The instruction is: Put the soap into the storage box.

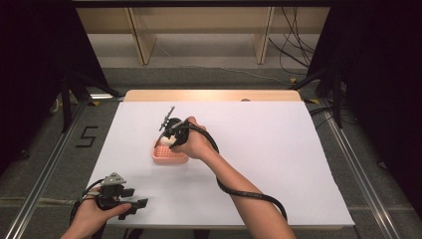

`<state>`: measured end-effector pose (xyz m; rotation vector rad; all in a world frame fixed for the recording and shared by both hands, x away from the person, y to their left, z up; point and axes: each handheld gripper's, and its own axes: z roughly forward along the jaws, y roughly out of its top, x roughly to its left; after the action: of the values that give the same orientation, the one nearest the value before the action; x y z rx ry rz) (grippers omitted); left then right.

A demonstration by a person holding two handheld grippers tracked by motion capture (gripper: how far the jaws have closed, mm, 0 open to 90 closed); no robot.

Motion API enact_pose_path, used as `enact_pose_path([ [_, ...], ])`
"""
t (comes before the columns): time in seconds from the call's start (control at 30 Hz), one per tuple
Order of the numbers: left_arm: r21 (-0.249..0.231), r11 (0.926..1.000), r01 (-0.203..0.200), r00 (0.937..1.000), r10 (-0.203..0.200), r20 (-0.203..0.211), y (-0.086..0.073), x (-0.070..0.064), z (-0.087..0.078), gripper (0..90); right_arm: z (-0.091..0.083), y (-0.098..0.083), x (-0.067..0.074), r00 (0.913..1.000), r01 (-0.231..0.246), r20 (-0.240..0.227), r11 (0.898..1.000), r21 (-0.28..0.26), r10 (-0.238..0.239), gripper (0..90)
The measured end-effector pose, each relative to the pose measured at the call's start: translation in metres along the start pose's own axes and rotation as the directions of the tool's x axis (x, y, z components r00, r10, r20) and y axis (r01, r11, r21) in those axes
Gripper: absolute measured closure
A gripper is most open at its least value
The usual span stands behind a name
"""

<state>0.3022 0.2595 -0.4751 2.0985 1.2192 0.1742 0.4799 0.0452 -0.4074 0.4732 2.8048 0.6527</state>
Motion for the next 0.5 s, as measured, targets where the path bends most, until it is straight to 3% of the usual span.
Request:
enact_pose_path([
  [0.5,-0.001,1.0,-0.002,1.0,0.002,0.004,0.0001,0.0004,-0.0006,30.4,0.0059,0.0032,-0.0011,1.0,-0.005,-0.008,1.0,-0.002,0.004,50.5],
])
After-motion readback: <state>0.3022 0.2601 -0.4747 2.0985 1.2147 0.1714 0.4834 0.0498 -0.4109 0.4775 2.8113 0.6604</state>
